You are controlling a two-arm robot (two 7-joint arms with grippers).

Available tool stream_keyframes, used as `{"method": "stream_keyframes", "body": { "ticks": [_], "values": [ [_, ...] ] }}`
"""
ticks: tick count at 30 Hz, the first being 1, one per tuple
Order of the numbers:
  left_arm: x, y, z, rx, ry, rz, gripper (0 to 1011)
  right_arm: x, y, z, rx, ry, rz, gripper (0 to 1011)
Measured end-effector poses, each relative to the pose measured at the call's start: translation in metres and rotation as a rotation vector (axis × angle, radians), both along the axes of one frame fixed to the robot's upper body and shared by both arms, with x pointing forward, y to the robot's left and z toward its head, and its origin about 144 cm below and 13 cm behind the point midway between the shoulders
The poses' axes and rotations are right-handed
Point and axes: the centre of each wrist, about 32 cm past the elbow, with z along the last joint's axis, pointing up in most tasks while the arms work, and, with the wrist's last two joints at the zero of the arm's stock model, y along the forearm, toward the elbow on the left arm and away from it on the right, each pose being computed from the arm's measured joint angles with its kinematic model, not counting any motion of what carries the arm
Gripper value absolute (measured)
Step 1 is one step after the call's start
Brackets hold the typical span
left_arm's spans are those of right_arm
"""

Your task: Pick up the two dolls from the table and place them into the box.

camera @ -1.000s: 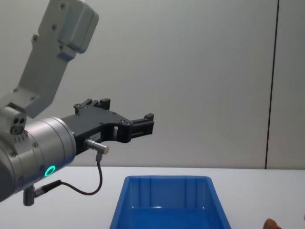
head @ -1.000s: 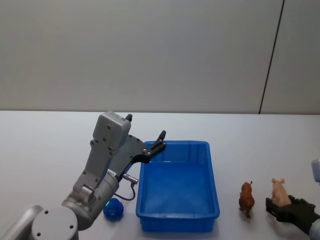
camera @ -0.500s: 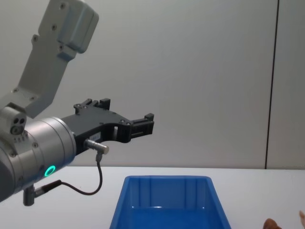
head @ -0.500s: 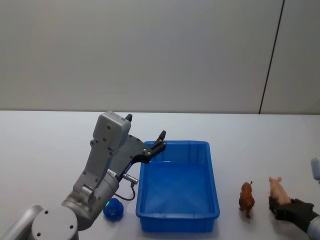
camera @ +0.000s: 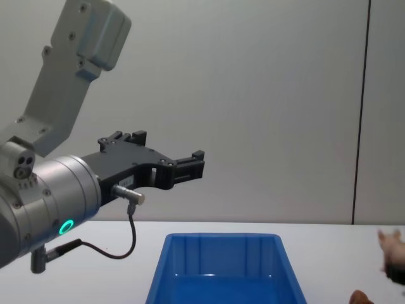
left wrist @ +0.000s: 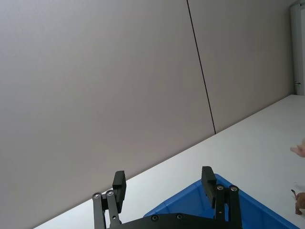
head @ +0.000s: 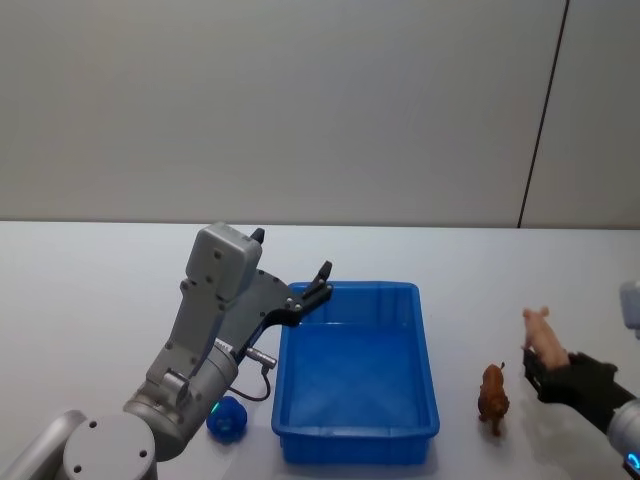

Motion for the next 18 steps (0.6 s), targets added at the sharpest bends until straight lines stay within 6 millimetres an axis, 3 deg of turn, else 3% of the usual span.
{"method": "stream_keyframes", "body": {
  "ticks": [18],
  "values": [
    [0.0, 0.0, 0.0, 0.0, 0.0, 0.0, 1001, 0.01, 0.029, 0.031, -0.01, -0.108, 0.229, 372]
  ]
}}
